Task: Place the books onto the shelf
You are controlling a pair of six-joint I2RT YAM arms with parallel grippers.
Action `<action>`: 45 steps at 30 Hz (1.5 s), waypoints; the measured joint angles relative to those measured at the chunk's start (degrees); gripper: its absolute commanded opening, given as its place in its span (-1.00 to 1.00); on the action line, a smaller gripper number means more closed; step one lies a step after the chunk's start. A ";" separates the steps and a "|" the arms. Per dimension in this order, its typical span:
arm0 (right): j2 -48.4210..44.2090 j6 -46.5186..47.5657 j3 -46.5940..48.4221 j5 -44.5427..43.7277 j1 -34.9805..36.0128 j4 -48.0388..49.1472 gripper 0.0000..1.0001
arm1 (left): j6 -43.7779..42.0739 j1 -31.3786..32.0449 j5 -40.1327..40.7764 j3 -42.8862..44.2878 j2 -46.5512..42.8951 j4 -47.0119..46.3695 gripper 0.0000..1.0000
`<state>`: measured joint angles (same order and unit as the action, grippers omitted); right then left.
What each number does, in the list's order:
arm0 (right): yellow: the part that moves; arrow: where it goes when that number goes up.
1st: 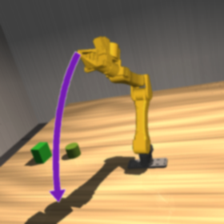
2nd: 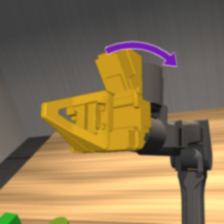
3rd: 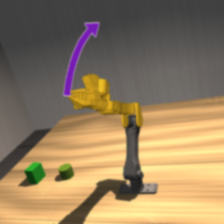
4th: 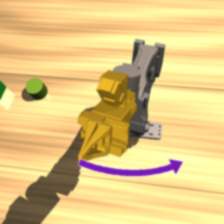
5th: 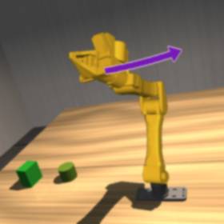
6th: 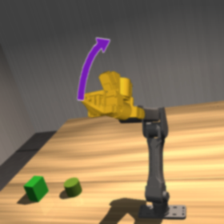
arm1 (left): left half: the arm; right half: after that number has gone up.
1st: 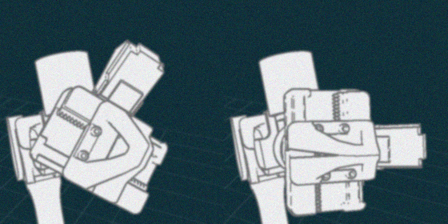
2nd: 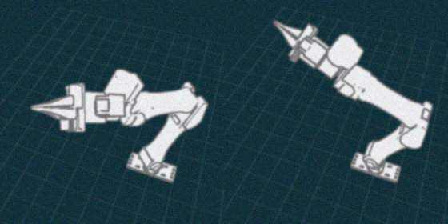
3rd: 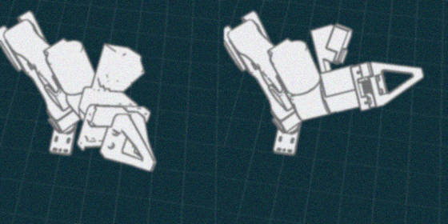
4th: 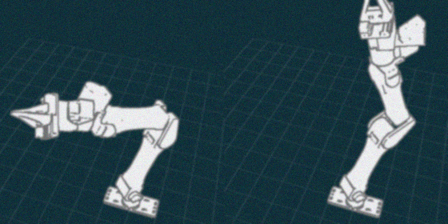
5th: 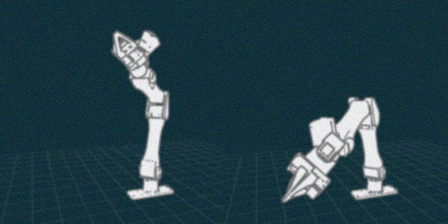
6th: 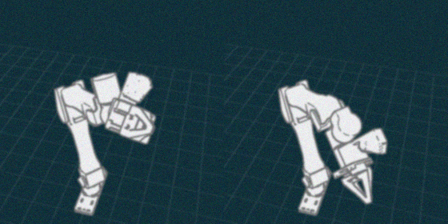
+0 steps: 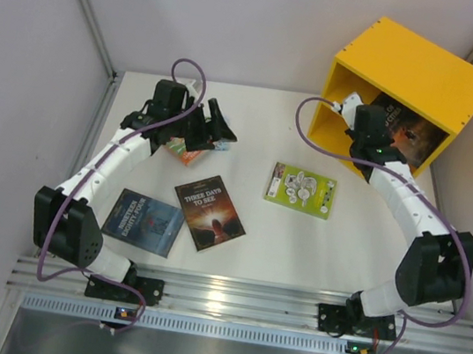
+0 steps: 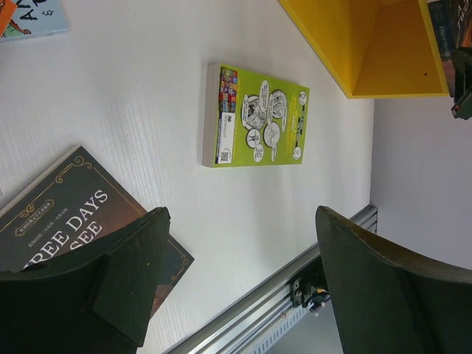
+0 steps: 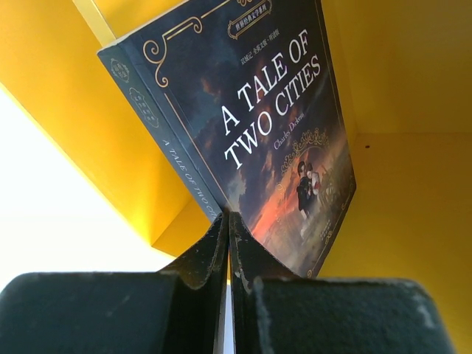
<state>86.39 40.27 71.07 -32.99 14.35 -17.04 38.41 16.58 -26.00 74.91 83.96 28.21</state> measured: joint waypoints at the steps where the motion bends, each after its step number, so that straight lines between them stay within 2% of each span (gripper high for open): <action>1: 0.02 0.00 0.00 -0.07 -0.02 0.11 -0.98 | -0.04 0.00 0.02 0.00 0.00 0.00 0.70; 45: 3.17 0.70 0.85 -2.60 -3.02 4.48 -0.98 | -1.38 -0.74 1.42 0.00 0.00 0.11 0.71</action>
<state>89.56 40.97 71.92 -35.59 11.33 -12.56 37.04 15.84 -24.58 74.91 83.96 28.32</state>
